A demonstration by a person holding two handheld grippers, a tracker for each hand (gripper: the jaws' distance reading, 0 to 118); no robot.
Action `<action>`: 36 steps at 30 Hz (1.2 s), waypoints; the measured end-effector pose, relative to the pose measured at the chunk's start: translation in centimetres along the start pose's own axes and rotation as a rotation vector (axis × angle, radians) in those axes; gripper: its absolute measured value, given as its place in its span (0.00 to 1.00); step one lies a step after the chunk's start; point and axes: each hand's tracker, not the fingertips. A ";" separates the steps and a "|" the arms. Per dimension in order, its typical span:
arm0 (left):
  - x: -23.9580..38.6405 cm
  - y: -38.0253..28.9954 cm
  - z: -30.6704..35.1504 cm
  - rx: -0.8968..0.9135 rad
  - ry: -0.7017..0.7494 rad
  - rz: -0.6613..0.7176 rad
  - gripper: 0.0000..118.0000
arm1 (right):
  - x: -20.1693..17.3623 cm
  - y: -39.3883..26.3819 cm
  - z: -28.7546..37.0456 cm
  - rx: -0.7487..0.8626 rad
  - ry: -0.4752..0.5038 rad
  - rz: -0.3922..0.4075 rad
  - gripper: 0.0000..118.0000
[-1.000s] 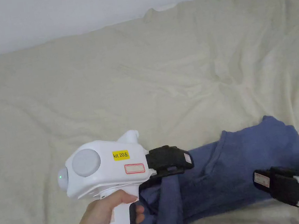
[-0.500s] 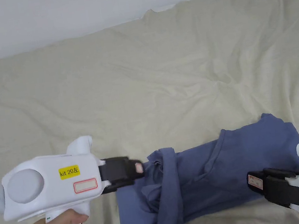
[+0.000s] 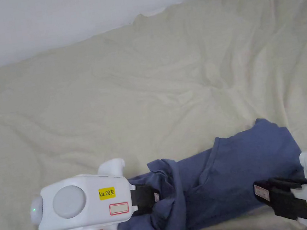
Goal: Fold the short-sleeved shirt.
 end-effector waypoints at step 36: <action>-10.7 -6.3 6.9 0.180 -0.327 0.334 1.00 | -3.8 -0.1 -1.1 -0.017 0.001 0.041 0.00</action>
